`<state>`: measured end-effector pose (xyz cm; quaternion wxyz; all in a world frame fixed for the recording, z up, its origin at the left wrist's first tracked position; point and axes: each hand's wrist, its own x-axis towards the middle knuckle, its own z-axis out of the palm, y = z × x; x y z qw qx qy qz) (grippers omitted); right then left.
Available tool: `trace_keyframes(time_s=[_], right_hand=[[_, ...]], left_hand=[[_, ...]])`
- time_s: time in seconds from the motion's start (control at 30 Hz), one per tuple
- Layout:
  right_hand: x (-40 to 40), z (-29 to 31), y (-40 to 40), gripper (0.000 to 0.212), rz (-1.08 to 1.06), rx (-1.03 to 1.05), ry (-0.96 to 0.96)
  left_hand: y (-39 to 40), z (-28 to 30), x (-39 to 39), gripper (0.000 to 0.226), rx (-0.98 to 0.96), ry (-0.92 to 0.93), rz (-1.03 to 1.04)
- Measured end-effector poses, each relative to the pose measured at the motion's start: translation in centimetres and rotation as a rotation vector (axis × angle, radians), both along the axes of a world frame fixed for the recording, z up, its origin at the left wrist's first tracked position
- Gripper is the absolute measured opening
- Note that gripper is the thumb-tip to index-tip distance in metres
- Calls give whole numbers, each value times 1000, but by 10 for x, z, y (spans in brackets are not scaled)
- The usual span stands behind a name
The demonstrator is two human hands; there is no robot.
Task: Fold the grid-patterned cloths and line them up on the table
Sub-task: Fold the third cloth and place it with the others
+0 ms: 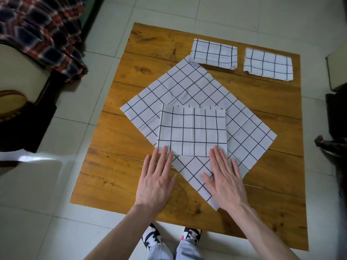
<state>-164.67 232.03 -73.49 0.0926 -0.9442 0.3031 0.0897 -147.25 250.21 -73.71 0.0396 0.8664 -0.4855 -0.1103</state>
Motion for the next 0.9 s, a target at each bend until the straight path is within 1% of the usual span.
trace_keyframes(time_s=[0.1, 0.37, 0.6, 0.7, 0.8, 0.9], right_hand=[[-13, 2, -8, 78, -88, -5, -32], [-12, 4, -7, 76, -121, -4, -70], [4, 16, -7, 69, -219, -13, -124], [14, 21, -9, 62, -262, 10, -176], [25, 27, -11, 54, -376, 62, -264], [33, 35, -15, 52, -548, 199, -347]], left_hand=[[-1, 0, -1, 68, -5, 2, 4], [-8, 3, -4, 66, 2, -2, 44], [-36, 13, -12, 63, 6, -31, 52], [-51, 14, -14, 62, -13, -17, 45], [-60, 12, -16, 60, -24, -4, 15], [-63, 7, -17, 62, -10, -11, -2]])
